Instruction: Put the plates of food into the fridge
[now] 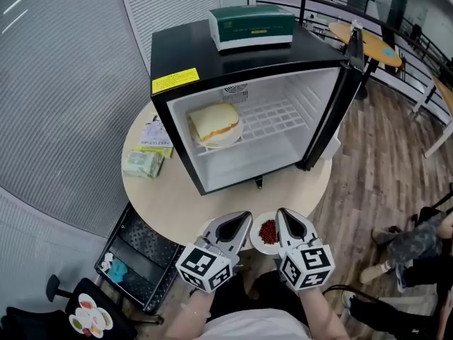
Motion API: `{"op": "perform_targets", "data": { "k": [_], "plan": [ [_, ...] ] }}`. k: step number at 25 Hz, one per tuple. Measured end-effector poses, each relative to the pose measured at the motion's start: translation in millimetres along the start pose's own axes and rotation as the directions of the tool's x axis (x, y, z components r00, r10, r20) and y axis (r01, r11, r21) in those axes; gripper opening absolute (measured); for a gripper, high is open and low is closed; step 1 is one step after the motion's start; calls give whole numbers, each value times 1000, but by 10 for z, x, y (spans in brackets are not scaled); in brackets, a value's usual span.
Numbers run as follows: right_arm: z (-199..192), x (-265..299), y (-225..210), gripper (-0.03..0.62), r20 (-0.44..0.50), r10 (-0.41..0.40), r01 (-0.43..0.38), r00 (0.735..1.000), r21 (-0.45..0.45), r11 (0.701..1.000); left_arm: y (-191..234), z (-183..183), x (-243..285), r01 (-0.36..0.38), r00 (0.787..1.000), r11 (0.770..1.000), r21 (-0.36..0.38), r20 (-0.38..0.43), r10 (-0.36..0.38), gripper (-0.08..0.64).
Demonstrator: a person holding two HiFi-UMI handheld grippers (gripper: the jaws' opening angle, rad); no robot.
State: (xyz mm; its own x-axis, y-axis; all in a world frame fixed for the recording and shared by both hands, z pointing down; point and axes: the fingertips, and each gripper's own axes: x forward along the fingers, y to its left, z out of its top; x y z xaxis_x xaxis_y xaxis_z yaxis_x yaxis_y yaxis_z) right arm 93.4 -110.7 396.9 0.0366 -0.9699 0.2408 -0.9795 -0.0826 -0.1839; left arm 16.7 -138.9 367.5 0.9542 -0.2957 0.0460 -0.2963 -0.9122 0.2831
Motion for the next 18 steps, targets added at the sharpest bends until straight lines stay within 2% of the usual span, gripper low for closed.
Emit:
{"op": "perform_targets", "data": {
  "k": [6,10,13,18],
  "plan": [
    [-107,-171,-131,8,39,-6,2,999,115,993,-103,-34,-21,-7,1000,1000,12,13,7,5],
    [-106,-215,-175,8,46,-14,8,999,128,992,-165,-27,-22,2,1000,1000,19,23,-2,3],
    [-79,-240,-171,8,60,-8,-1,998,147,989,-224,-2,-20,28,999,1000,-3,39,-28,3],
    [-150,-284,-238,8,40,-42,35,998,165,986,-252,-72,7,47,999,999,-3,19,-47,3]
  ]
}}
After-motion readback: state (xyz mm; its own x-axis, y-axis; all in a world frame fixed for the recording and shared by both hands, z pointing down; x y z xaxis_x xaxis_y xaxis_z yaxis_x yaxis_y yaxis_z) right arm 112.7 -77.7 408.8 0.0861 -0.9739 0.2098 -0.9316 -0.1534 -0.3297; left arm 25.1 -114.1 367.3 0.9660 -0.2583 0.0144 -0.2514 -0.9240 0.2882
